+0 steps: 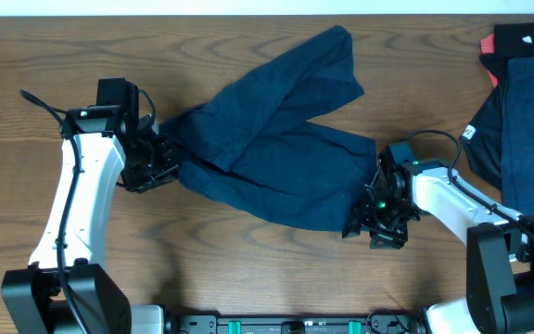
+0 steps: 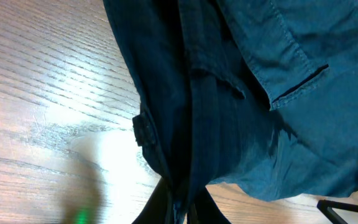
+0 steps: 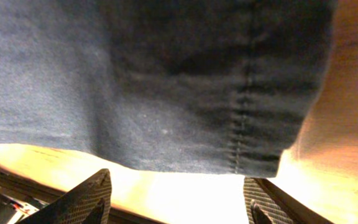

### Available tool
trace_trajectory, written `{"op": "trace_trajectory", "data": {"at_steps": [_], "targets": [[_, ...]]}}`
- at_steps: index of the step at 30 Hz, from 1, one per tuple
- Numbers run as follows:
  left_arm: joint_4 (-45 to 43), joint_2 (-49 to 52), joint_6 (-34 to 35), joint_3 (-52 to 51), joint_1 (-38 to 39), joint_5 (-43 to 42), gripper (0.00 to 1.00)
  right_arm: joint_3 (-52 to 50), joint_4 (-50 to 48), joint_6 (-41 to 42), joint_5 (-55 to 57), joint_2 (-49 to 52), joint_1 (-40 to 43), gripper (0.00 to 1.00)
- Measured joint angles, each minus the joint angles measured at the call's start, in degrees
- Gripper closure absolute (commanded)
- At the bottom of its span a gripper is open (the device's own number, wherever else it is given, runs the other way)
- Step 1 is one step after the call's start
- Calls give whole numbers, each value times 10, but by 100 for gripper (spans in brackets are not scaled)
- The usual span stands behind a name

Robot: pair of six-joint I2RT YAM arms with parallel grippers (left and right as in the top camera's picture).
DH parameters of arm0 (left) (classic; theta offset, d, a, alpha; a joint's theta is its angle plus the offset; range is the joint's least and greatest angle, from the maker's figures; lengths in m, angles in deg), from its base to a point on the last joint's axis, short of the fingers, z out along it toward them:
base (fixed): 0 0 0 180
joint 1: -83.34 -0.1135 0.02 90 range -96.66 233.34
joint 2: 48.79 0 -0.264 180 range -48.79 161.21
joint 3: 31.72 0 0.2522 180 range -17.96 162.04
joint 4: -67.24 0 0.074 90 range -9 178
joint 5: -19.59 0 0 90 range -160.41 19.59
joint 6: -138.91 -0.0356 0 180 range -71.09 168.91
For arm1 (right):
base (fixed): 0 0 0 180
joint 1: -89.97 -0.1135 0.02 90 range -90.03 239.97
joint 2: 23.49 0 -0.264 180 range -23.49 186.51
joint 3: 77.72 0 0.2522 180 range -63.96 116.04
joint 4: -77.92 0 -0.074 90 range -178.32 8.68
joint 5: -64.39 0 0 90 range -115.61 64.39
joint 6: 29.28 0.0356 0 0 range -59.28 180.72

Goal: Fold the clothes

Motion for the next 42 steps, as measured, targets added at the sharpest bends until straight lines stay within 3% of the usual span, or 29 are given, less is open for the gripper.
{"op": "trace_trajectory", "data": {"at_steps": [5,12,28,31,42], "targets": [[0,0,0,0,0,0,94,1,-8,34,20,-3,-3,27],[0,0,0,0,0,0,94,4,-24,61,45,-9,-3,28],[0,0,0,0,0,0,94,4,-50,64,96,-10,-3,78],[0,0,0,0,0,0,94,4,-52,64,103,-10,-3,98],[80,0,0,-1,0,0,94,2,-37,95,120,-18,-2,98]]}}
